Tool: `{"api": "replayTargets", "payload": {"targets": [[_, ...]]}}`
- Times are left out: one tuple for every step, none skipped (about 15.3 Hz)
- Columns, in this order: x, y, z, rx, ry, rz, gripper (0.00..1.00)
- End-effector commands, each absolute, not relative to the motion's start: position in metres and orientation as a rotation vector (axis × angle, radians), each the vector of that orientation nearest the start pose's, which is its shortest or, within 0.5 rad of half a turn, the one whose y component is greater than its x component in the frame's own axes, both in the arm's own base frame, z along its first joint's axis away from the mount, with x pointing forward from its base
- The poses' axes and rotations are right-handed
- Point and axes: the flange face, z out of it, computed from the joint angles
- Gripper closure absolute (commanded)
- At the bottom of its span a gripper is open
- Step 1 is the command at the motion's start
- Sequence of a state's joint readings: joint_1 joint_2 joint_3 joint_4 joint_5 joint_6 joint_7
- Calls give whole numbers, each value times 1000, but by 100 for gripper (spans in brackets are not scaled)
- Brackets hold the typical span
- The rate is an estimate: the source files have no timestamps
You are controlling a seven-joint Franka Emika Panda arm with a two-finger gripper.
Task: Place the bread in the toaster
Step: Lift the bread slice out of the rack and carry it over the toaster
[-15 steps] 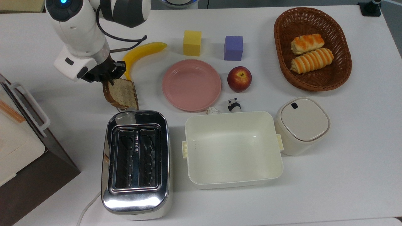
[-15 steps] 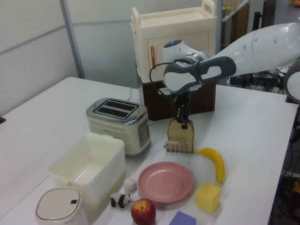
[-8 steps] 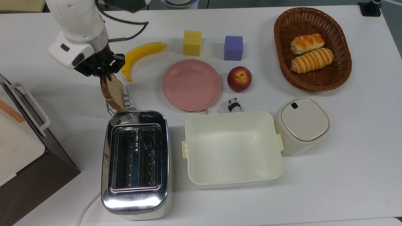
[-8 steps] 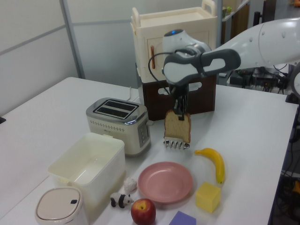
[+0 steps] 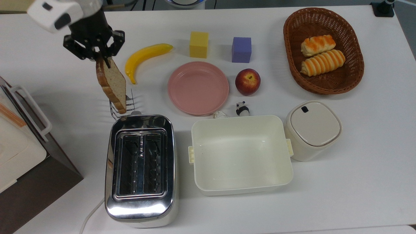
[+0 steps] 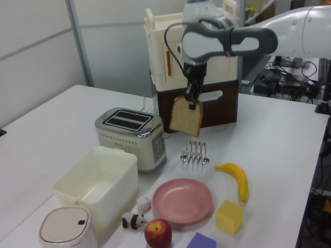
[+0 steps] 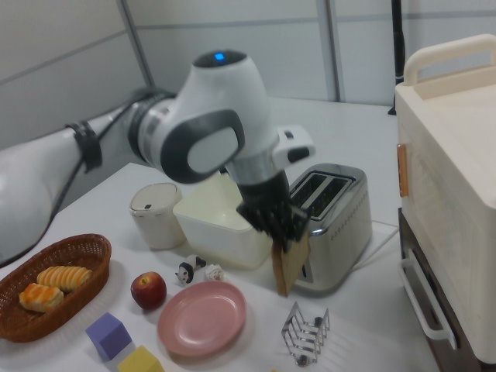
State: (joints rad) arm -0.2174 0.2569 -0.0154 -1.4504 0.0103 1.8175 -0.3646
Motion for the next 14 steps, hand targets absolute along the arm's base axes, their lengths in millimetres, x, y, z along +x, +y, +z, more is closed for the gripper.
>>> {"api": "replayTargets", "payload": {"targets": [[636, -139, 592, -3127, -72, -297, 100], [640, -128, 604, -3119, -52, -336, 100], [642, -120, 608, -3112, -25, -353, 100], [644, -114, 615, -3103, 11, -376, 100], [646, -107, 618, -3093, 38, -397, 100], [648, -99, 621, -3085, 56, -420, 100], [652, -90, 624, -3077, 71, -463, 100], [656, -83, 627, -3066, 99, -513, 100], [660, -78, 630, -3054, 124, -564, 100], [663, -72, 632, -3043, 133, -607, 100], [668, -67, 630, -3038, 129, -634, 100], [671, -63, 631, -3031, 125, -667, 100], [675, -57, 627, -3026, 126, -675, 100], [678, -55, 628, -3022, 128, -684, 100]]}}
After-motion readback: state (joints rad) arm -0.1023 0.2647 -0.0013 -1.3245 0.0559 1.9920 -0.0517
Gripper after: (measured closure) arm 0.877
